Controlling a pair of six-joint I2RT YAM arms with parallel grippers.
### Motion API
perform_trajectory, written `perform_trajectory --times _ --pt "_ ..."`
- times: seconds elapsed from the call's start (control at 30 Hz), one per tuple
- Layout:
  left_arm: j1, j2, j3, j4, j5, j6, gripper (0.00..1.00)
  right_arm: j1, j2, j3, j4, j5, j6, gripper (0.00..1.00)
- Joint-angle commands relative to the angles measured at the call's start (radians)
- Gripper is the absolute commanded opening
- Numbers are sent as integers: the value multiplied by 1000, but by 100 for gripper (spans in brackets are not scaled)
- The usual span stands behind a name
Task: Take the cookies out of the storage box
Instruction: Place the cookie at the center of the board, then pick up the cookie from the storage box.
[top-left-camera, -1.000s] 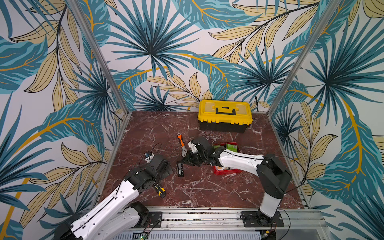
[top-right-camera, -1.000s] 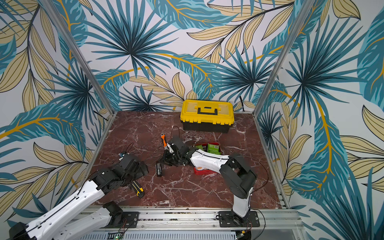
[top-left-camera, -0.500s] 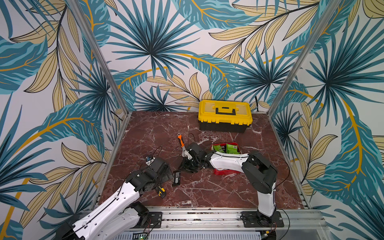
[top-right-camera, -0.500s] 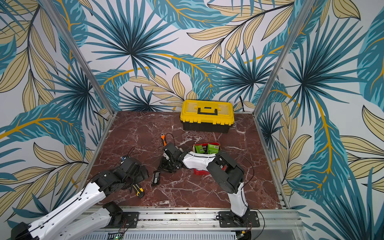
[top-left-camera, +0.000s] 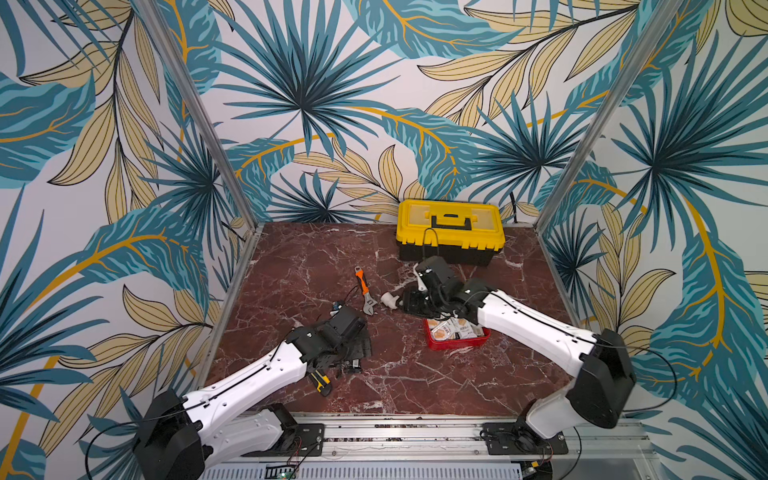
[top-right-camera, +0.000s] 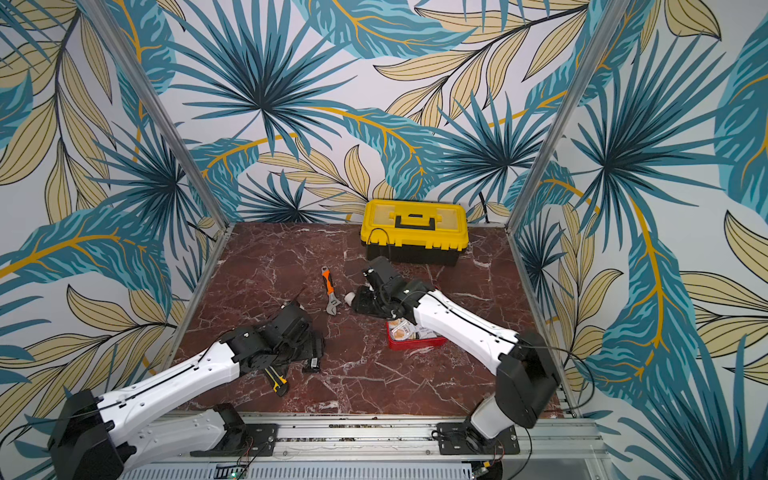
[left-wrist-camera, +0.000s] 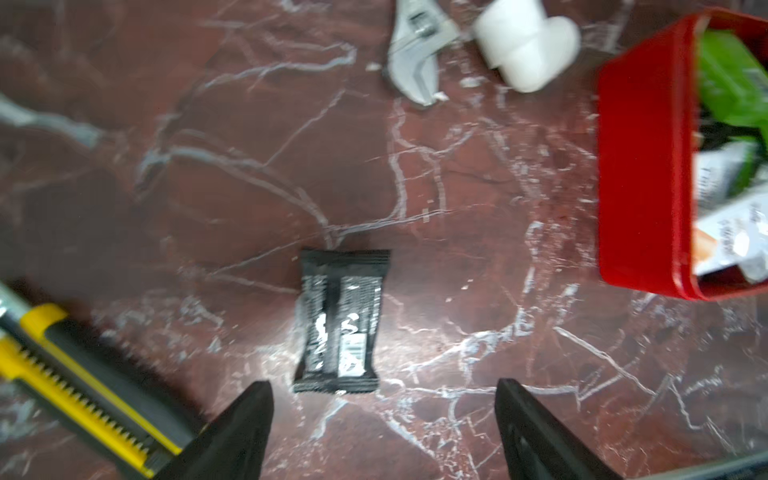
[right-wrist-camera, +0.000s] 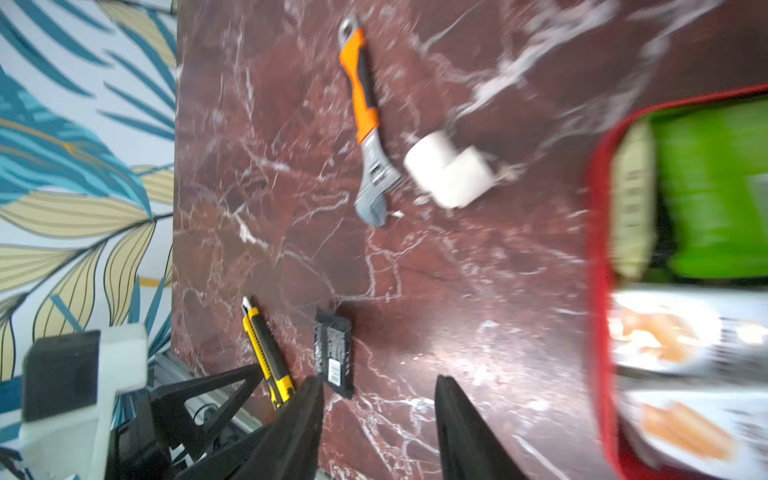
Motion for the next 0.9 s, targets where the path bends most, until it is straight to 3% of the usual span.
perform_trajectory --times 0.0,0.13,0.43,0.7,0.87 --pt "-39 71 106 141 2 49 82 -94 -78 -70 -167 98 -65 48" --pt "-65 195 213 240 24 18 80 -195 -169 -88 -251 156 -112 49" --pt "-84 460 377 531 121 -345 76 -279 -279 -103 -330 228 -93 50" --pt "-106 631 471 525 72 -675 76 -314 -400 -165 -351 303 -39 51" --pt "-113 698 549 510 25 -745 76 -320 -457 -207 -351 307 0 51"
